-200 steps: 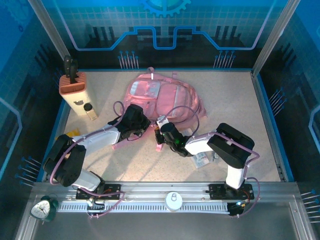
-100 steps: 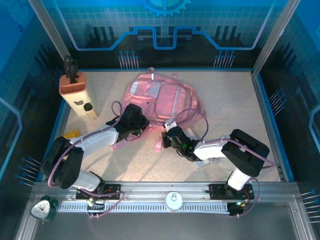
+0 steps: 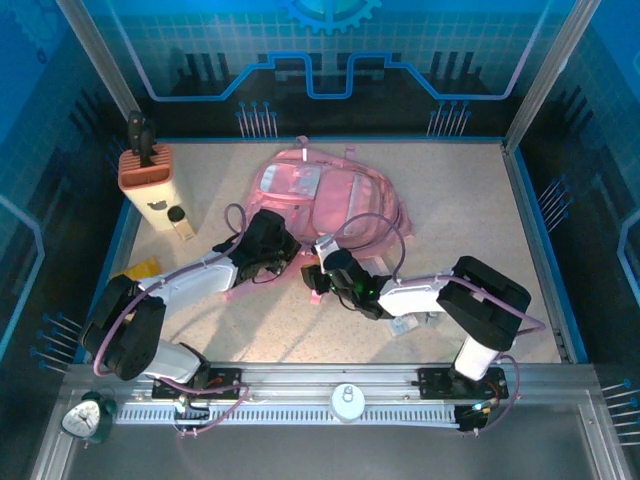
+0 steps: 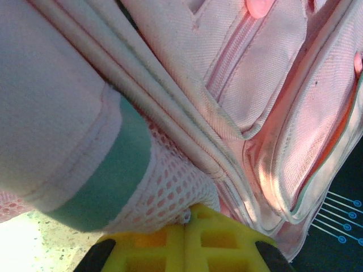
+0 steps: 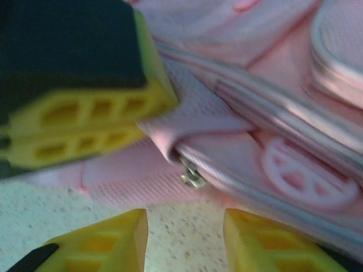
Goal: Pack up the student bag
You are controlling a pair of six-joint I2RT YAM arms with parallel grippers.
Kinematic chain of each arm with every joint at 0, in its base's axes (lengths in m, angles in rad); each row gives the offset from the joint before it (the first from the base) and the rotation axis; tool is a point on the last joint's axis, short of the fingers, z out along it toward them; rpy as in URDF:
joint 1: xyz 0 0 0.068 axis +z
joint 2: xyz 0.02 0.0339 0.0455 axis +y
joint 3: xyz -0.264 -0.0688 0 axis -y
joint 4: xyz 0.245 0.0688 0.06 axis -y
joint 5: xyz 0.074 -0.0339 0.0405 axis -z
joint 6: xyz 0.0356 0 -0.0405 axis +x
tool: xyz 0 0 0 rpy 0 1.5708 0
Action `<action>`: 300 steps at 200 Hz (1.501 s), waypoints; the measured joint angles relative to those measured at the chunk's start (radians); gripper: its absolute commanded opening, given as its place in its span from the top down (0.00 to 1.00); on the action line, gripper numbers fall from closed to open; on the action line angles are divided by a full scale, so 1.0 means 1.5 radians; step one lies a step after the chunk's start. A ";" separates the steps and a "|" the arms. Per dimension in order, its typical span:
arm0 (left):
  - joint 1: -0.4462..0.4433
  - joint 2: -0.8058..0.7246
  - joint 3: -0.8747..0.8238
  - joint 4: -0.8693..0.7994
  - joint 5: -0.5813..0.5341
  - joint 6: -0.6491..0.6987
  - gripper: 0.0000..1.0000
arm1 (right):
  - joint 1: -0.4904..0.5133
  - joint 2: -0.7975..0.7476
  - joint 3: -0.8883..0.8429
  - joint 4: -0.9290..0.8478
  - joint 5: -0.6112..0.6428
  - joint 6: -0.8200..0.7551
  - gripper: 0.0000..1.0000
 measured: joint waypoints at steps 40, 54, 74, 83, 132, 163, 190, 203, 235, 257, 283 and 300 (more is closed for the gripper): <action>-0.008 0.000 0.000 0.001 -0.005 -0.002 1.00 | 0.002 0.031 0.031 -0.006 0.048 -0.005 0.56; -0.009 0.000 0.000 0.001 -0.007 -0.002 1.00 | 0.002 0.035 0.037 -0.009 0.068 -0.007 0.64; -0.010 0.000 0.000 0.003 -0.010 -0.002 1.00 | 0.002 0.035 0.037 -0.010 0.093 -0.007 0.81; -0.010 -0.001 0.000 0.003 -0.011 -0.002 1.00 | 0.002 0.035 0.037 -0.014 0.102 -0.009 0.88; -0.016 -0.002 0.000 -0.001 -0.019 -0.002 1.00 | 0.031 0.033 0.025 -0.011 0.153 0.001 1.00; -0.019 -0.002 0.000 -0.009 -0.023 -0.001 1.00 | 0.043 0.013 0.006 -0.023 0.173 0.014 1.00; -0.019 -0.006 0.000 -0.017 -0.024 0.001 1.00 | 0.043 -0.020 -0.029 -0.045 0.197 0.042 1.00; -0.016 -0.009 0.000 -0.020 -0.023 0.002 1.00 | 0.042 -0.035 -0.043 -0.058 0.207 0.053 1.00; -0.006 -0.017 0.000 -0.030 -0.018 0.003 1.00 | 0.040 -0.077 -0.076 -0.082 0.227 0.070 1.00; 0.010 -0.025 -0.001 -0.032 -0.005 0.010 1.00 | 0.028 -0.109 -0.090 -0.108 0.228 0.092 1.00; 0.062 -0.036 -0.005 -0.046 0.018 0.034 1.00 | -0.007 -0.180 -0.119 -0.168 0.224 0.119 1.00; 0.104 -0.046 -0.006 -0.057 0.019 0.055 1.00 | -0.034 -0.229 -0.126 -0.221 0.218 0.137 1.00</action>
